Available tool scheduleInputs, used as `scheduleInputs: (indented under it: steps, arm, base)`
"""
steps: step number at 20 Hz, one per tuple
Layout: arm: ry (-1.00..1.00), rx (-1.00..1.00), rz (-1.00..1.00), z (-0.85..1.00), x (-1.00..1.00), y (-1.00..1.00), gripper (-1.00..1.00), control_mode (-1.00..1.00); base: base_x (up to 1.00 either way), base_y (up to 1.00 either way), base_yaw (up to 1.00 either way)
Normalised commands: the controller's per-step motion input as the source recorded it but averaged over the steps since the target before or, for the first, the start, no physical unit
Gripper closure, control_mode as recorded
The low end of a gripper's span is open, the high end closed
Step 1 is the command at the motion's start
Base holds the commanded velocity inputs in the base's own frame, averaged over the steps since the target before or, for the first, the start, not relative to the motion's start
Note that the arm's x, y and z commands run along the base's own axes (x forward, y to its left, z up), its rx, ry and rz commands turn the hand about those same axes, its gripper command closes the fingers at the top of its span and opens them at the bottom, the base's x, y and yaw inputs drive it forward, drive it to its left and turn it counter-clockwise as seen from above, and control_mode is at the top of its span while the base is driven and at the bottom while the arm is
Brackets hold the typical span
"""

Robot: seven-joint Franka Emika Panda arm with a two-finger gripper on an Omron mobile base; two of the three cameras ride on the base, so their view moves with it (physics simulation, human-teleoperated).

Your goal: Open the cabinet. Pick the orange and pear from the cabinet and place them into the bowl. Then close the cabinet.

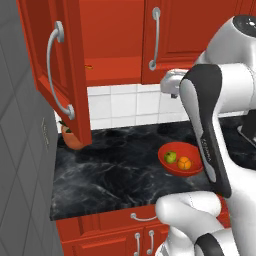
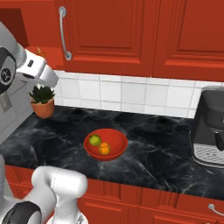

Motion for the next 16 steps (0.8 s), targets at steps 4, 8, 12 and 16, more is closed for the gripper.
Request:
scheduleInputs:
  steps: [4, 8, 12, 16]
  arm:
    - [-0.15, -0.01, 0.22, -0.02, -1.0, 0.0, -1.0, -1.0]
    - [-0.35, -0.01, 0.19, 0.16, -1.0, 0.0, -1.0, -1.0]
    - [-0.53, -0.05, 0.12, 0.08, -1.0, 0.15, -1.0, -1.0]
    - [-0.66, -0.08, 0.07, 0.11, -1.0, 0.36, -1.0, -1.0]
  base:
    - [0.0, 0.0, 0.0]
    - [0.0, 0.0, 0.0]
    - [0.0, 0.0, 0.0]
    - [0.0, 0.0, 0.0]
